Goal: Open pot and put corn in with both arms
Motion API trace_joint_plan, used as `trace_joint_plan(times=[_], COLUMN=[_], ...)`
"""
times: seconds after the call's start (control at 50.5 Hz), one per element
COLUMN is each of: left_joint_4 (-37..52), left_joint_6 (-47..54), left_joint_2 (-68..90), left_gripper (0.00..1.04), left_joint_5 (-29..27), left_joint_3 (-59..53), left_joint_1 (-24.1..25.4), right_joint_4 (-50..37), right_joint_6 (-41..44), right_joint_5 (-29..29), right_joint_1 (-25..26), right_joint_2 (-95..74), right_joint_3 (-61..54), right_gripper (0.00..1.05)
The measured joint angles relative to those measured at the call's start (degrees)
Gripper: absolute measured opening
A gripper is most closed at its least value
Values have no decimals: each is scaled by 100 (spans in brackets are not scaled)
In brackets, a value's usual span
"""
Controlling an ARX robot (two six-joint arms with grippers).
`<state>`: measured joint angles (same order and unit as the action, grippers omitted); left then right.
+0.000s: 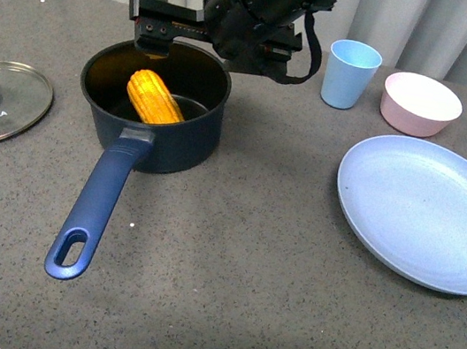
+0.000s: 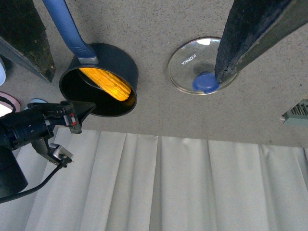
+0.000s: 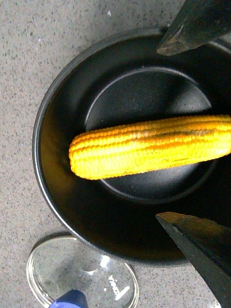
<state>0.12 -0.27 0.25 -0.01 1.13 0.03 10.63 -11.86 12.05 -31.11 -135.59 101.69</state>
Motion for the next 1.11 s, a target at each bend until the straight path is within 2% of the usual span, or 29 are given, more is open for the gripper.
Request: trace_joint_plan(times=[0.079,0.237,0.396,0.435,0.554,0.673,0.752,0.871,0.95,1.108], left_joint_4=[0,0,0,0,0,0,0,0,0,0], left_joint_6=[0,0,0,0,0,0,0,0,0,0], left_joint_2=[0,0,0,0,0,0,0,0,0,0], left_gripper=[98,98,98,98,98,98,98,98,98,98], left_joint_5=[0,0,0,0,0,0,0,0,0,0], left_joint_3=[0,0,0,0,0,0,0,0,0,0], left_joint_1=[0,0,-2,0,0,0,0,0,0,-2], right_joint_4=[-358,-1805,-3045,-3488,-4159,-4690,-4616,-4044,-3532,-3504], right_joint_6=[-7,483,848,859,927,933,896,955,975,1220], right_joint_5=[-205,-1670,-2590,-2975,-3595,-3947,-4037,-4422,-4743,-4913], right_joint_1=[66,278,492,566,629,658,669,608,616,671], right_joint_2=[365,1635,2719,3106,3871,4723,5480,7007,8098,9390], right_joint_3=[-420,-1923,-3571,-4286,-5713,-7018,-7834,-8870,-9171,-9619], right_gripper=[95,95,95,95,95,95,95,95,95,95])
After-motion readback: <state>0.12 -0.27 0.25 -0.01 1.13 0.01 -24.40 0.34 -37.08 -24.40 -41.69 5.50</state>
